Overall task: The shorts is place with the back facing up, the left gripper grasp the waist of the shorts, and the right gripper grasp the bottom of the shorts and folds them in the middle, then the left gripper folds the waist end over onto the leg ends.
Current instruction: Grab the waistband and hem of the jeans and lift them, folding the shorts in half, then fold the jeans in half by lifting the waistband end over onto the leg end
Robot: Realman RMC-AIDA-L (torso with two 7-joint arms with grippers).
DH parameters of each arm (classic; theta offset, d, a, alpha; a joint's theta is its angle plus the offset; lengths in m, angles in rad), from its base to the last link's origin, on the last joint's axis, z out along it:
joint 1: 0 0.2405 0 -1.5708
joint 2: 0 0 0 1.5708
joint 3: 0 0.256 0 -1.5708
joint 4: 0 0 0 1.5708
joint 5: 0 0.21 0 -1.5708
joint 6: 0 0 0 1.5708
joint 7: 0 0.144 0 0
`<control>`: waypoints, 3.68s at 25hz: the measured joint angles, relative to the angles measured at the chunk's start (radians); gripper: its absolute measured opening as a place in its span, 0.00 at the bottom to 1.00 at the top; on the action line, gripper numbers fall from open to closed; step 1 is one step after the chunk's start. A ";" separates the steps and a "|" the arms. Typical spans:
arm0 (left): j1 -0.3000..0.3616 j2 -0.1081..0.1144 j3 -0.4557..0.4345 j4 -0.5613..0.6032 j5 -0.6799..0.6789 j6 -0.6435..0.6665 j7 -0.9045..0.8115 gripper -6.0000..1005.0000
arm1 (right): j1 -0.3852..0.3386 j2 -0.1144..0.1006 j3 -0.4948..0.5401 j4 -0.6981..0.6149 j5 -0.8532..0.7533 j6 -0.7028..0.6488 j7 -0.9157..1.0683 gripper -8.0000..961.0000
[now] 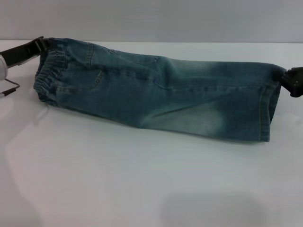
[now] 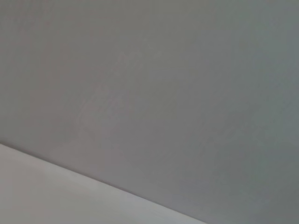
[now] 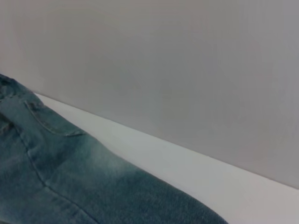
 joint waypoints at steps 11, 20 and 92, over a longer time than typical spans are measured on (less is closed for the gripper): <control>-0.017 -0.003 0.000 -0.026 -0.006 -0.012 0.032 0.15 | 0.013 0.026 -0.005 0.003 0.045 0.110 -0.025 0.01; -0.030 -0.003 0.000 -0.036 -0.029 -0.019 0.077 0.15 | 0.028 0.047 -0.090 0.018 0.033 0.220 -0.013 0.01; 0.073 -0.003 -0.003 -0.216 -0.164 -0.071 0.851 0.79 | 0.019 0.070 -0.094 0.008 0.293 0.087 0.040 0.62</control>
